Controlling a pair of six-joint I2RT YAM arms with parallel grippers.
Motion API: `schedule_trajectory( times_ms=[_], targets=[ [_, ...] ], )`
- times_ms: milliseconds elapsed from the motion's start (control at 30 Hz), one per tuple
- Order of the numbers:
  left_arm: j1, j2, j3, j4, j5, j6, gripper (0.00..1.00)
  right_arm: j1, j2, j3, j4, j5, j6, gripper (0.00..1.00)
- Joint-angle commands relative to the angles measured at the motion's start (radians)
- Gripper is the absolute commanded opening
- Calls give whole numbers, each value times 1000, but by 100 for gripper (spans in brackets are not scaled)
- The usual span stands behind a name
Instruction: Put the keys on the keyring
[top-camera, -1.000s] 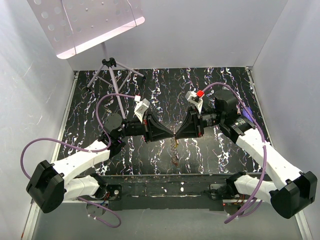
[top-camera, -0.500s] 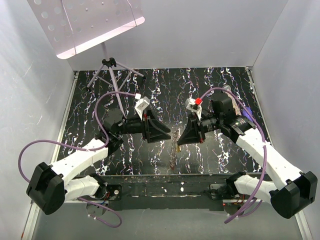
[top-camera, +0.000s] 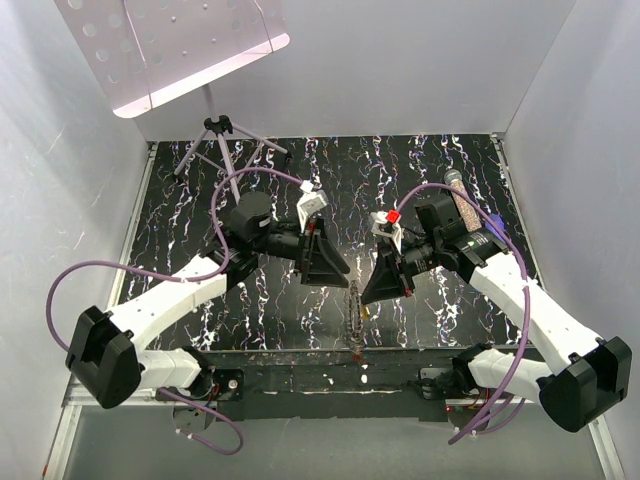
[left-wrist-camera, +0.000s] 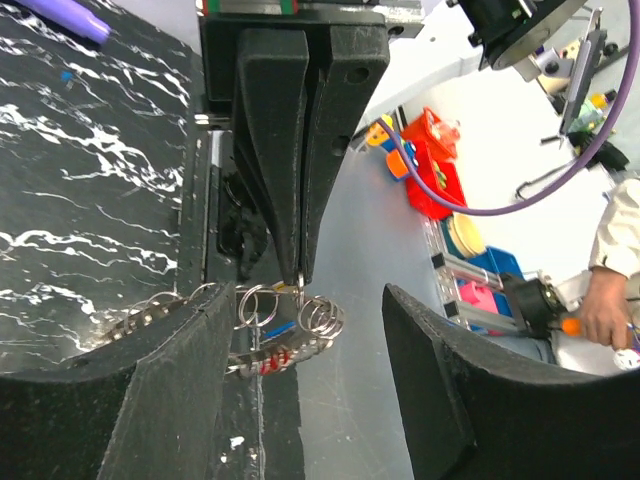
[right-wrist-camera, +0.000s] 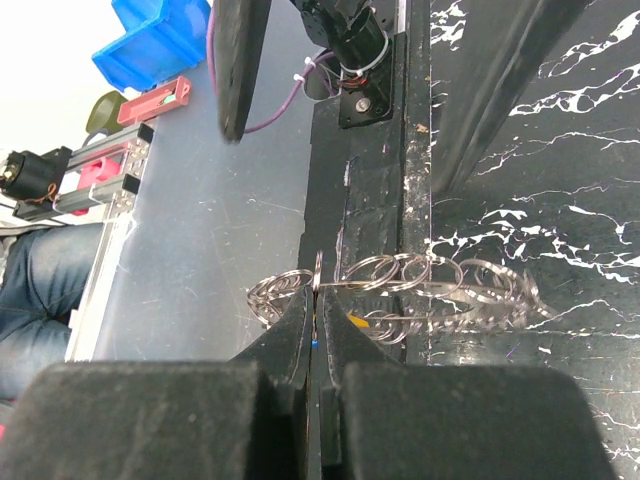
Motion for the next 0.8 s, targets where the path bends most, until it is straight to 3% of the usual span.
schedule_trajectory(
  times_ms=[0,400,767],
  targets=[
    [-41,36,78,-122,20,76,59,4,3,35,20,-55,24,1],
    [-90,98,155,-271,-5,145,50,0,6,23,56,-35,60,1],
    [-122,145,198,-317,18,172,31,-5,11,20,71,-29,78,1]
  ],
)
